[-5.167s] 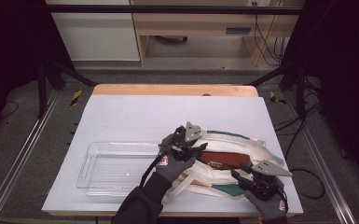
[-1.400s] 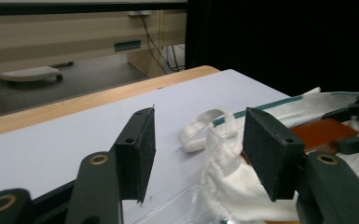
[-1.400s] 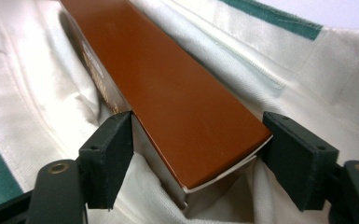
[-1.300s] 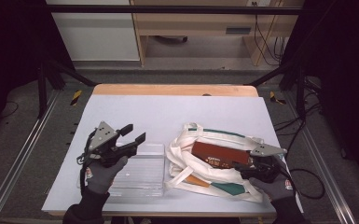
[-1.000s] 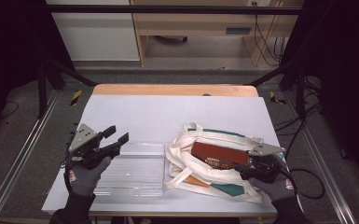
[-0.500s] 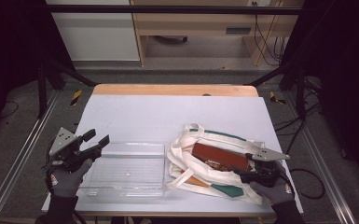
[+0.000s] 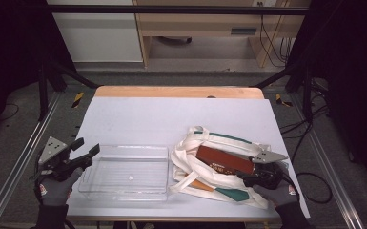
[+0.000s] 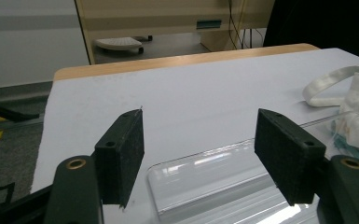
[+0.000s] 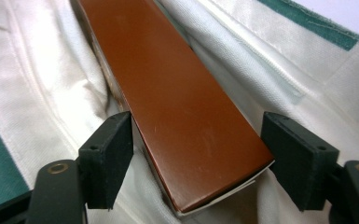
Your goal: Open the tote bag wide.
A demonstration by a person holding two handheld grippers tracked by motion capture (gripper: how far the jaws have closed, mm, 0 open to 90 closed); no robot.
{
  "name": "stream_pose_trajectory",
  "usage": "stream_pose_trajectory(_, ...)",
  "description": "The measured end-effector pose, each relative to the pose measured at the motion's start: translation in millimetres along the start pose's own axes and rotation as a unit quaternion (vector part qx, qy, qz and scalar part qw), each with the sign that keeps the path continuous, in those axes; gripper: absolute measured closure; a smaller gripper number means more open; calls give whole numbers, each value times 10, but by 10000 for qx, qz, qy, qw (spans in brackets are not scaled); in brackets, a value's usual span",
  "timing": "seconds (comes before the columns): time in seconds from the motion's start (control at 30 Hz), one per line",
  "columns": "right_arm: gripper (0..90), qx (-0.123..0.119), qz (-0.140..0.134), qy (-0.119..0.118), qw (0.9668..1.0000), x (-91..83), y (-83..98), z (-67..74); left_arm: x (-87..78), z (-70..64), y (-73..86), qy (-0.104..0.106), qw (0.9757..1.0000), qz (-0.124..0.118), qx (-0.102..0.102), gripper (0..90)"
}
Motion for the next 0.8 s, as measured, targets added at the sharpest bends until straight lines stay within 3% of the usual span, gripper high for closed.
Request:
stream_pose_trajectory(0.2,313,-203,-78,-17,9998,-175,-157,41,-60,130,14,-103,9998,-6,-169,322)
stream_pose_trajectory(0.33,322,-297,72,-2,9995,-240,-246,83,-76,167,31,-152,9997,-7,-211,324)
stream_pose_trajectory(0.47,347,-103,-11,-168,9998,-315,-321,119,-87,219,52,-185,9994,-18,-293,325)
stream_pose_trajectory(0.67,351,20,220,-227,9995,-269,-119,161,-114,304,109,-292,9988,17,-398,325)
stream_pose_trajectory(0.77,348,50,106,-204,9997,-236,-40,170,-127,315,108,-309,9987,-21,-402,324)
stream_pose_trajectory(0.8,345,44,-53,-189,9998,-228,-33,162,-132,317,105,-324,9987,-40,-389,323)
Point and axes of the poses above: each handheld gripper's, and its own axes: x roughly forward along the jaws, y roughly out of its underside, z roughly to its left, the point moved 10 cm from there along x, roughly forward along the jaws, and after that the axes turned 2 degrees about -y, right-handed, at the moved point
